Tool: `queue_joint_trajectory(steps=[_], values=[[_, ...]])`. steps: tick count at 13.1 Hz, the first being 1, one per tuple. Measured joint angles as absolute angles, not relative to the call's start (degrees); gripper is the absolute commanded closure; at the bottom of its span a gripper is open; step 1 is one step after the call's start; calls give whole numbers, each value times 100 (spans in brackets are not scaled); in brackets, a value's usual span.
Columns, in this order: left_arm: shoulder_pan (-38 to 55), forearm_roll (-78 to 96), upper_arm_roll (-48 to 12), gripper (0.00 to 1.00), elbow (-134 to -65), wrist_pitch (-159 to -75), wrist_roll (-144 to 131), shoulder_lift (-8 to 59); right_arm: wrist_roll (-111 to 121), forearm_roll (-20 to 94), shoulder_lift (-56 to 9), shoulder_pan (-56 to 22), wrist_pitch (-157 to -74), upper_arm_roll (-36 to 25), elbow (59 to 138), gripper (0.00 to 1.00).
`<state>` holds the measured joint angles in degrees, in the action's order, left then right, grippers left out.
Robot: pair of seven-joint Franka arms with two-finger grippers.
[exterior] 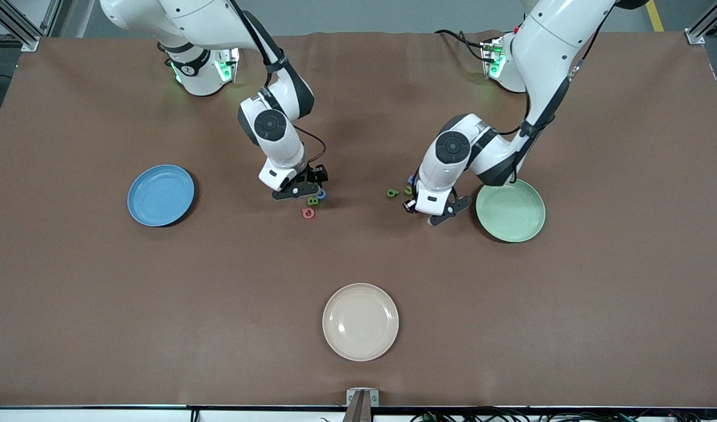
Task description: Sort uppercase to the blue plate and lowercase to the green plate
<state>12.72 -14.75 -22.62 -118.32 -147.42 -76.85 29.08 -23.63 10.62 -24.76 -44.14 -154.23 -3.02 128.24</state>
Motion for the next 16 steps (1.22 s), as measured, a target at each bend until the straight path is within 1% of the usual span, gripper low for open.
queue_joint_trajectory(steps=[3,5,6,8,9,11,13,14,16], values=[[1093,-1510,-2266,83,-11834,-14181,-7509,2449,-2472,1062,-2503,-4520,-15422,-302,12824,10],[913,-1522,-2268,83,-11874,-13710,-6976,2145,-2573,1062,-2529,-4621,-15422,-302,12825,13],[782,-1527,-2267,83,-11935,-13599,-6636,2014,-2602,1062,-2544,-4649,-15422,-302,12827,16],[462,-1531,-2264,83,-12126,-13545,-5904,1820,-2618,1062,-2546,-4655,-15420,-317,12828,35],[299,-1532,-2264,83,-12234,-13544,-5582,1761,-2619,1062,-2545,-4655,-15411,-327,12829,46],[6,-1534,-2266,83,-12434,-13544,-5081,1693,-2624,1063,-2527,-4664,-15417,-329,12817,74],[-253,-1535,-2272,83,-12630,-13544,-4627,1668,-2633,1063,-2493,-4669,-15402,-328,12815,96],[-399,-1536,-2288,83,-12721,-13549,-4407,1664,-2637,1063,-2481,-4669,-15388,-333,12816,99],[-762,-1536,-2398,83,-12891,-13589,-4024,1662,-2639,1065,-2456,-4667,-15356,-352,12817,100]])
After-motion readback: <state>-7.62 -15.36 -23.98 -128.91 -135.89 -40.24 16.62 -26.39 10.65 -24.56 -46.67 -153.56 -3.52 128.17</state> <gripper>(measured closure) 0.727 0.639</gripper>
